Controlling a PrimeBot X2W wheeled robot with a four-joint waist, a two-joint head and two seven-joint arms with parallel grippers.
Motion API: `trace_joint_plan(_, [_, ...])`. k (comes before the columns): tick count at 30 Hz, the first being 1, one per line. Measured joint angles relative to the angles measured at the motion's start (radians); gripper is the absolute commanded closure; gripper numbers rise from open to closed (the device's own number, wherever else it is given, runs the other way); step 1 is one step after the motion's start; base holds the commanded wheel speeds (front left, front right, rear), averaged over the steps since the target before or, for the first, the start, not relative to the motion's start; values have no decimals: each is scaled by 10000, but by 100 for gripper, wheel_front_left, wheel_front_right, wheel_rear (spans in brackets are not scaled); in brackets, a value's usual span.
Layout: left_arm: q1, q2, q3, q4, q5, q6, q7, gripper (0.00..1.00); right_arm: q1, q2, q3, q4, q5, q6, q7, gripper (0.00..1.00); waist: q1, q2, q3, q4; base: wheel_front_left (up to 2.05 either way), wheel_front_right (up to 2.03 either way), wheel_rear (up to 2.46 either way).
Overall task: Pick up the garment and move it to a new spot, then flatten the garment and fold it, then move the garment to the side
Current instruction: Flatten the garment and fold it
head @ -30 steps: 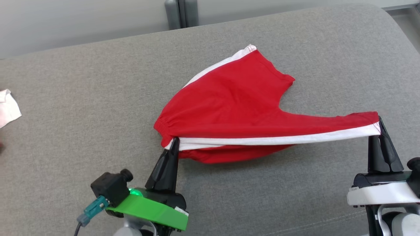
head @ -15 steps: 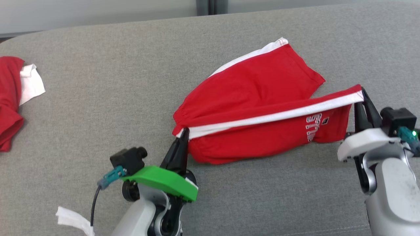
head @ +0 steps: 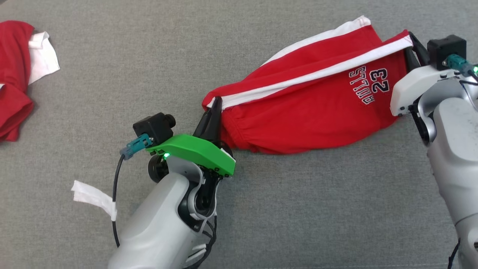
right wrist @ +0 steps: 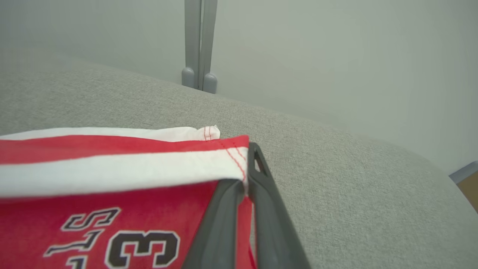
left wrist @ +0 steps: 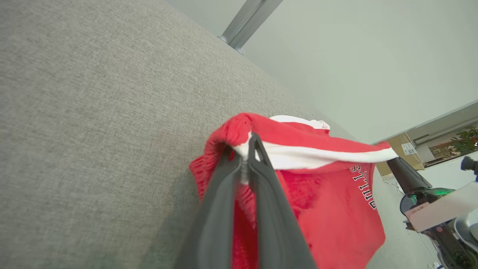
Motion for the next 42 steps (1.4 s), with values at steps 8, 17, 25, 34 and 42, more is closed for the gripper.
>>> trace_joint_plan(8, [-958,2,-784,520,-915,355,-403,100,-1709,-357,1143,1735,428,-2,-25,100,0,0,624,445,0,0,0])
trace_joint_plan(17, [-1437,-2,-1081,410,-543,560,-556,0,-2729,-531,1965,3055,1183,-2,-383,0,0,0,863,793,0,0,0])
trace_joint_plan(25, [-650,209,-458,-293,909,623,-585,0,-3193,-968,2357,3632,1678,-2,-639,0,0,0,709,808,0,0,0])
trace_joint_plan(34, [138,940,-102,-1388,2213,690,-587,0,-2988,-1129,2780,3845,2945,-2,-334,0,0,0,228,671,0,0,0])
trace_joint_plan(42, [878,1333,454,-2096,3242,823,-587,0,-2173,-1183,3572,3239,4788,-2,1298,0,0,0,-171,638,0,0,0])
